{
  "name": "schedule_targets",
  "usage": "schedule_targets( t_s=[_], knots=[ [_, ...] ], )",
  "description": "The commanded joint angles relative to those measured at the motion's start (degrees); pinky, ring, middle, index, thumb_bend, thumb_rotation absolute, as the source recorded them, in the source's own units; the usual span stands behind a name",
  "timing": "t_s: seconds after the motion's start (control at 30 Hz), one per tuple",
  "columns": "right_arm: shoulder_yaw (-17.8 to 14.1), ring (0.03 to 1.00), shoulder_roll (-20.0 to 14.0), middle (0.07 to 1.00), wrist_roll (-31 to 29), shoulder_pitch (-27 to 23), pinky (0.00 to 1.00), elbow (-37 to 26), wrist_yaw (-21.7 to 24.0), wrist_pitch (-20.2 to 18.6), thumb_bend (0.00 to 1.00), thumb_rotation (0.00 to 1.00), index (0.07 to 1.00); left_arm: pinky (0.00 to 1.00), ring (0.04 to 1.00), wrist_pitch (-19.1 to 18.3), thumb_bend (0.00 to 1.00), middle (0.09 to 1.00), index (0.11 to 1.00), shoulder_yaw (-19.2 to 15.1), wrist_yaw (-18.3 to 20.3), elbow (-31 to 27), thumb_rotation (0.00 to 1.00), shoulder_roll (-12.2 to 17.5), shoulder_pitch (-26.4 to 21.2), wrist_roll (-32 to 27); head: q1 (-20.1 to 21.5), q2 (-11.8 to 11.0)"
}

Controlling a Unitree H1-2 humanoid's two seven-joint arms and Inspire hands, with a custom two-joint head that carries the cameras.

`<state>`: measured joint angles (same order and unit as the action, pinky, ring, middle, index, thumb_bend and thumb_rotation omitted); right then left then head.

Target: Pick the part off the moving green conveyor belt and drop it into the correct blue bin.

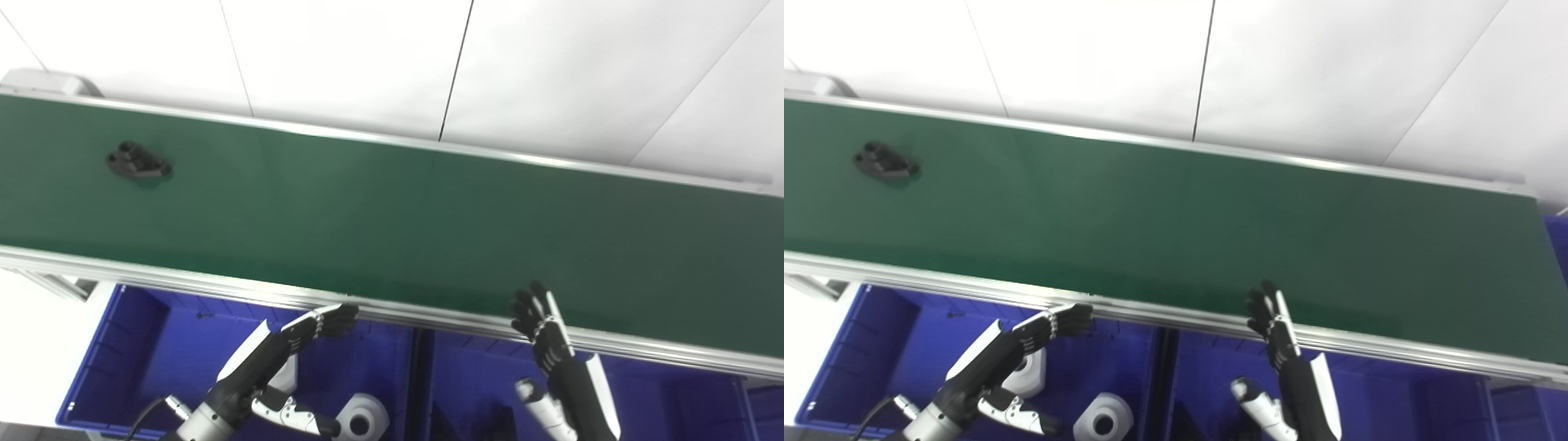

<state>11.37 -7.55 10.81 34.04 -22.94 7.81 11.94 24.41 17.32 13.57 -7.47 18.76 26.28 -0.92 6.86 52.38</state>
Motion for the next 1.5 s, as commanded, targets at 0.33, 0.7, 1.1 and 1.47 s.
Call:
schedule_targets(
  t_s=[0.33, 0.7, 1.1, 1.47],
  knots=[
    [0.3, 0.96, -4.0, 0.994, 5.9, 5.2, 0.89, -4.9, 1.0, -1.3, 0.85, 0.59, 1.0, 0.81, 0.872, -4.0, 0.95, 0.933, 0.919, 0.9, 4.4, -2.8, 0.37, -2.2, -4.3, -1.8, 0.3, 2.4],
    [-1.0, 0.96, -3.4, 1.0, 9.6, 7.2, 0.87, -6.5, 0.5, -4.6, 0.87, 0.54, 1.0, 0.81, 0.878, -8.1, 0.93, 0.923, 0.91, 1.9, 6.8, -3.7, 0.34, -2.4, -6.7, -0.5, -1.3, 2.3],
    [0.0, 0.947, -2.2, 0.982, 10.1, 5.5, 0.87, -4.1, 0.5, -4.8, 0.88, 0.46, 1.0, 0.76, 0.859, -7.3, 0.93, 0.921, 0.911, -0.3, 8.3, -5.1, 0.35, 0.3, -4.4, -0.4, -0.7, 1.0],
    [2.1, 0.846, 0.4, 0.922, 14.8, 2.5, 0.74, -1.0, -1.2, -4.0, 0.87, 0.38, 0.964, 0.79, 0.86, -3.7, 0.91, 0.904, 0.908, -3.0, 7.4, -2.6, 0.33, 2.0, -4.1, 2.6, 0.4, 0.3]
  ],
)
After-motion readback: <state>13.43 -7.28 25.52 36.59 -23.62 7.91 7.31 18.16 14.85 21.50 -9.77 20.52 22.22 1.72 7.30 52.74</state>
